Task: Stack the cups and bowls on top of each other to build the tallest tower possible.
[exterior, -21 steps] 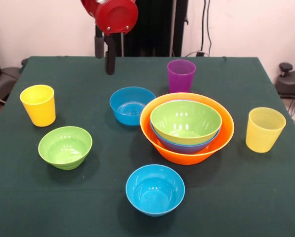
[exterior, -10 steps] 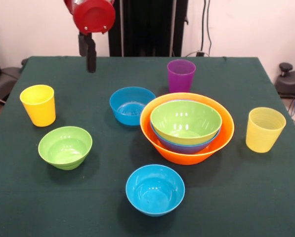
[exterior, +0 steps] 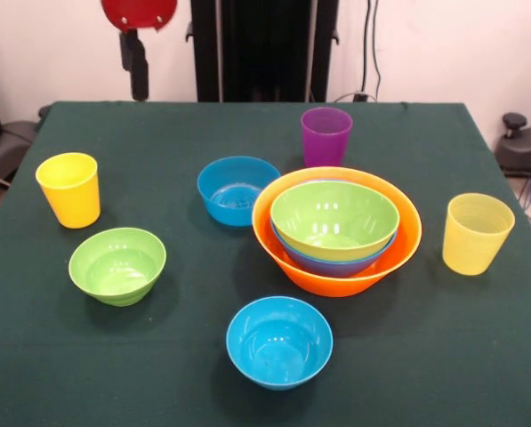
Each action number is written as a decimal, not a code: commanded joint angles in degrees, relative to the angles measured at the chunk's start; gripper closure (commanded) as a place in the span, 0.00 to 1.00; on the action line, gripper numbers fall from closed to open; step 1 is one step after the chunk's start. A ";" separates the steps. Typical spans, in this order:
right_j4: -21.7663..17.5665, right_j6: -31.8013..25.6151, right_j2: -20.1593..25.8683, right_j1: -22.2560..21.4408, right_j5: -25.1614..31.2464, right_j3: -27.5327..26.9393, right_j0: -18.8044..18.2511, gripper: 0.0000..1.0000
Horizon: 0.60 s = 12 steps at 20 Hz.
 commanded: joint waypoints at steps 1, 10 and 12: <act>-5.26 -21.29 3.81 -1.77 6.48 5.19 -2.40 0.00; -4.59 -24.68 4.21 -4.52 1.17 10.39 -11.07 0.00; -4.40 -25.36 4.57 -3.69 2.39 9.23 -12.64 0.00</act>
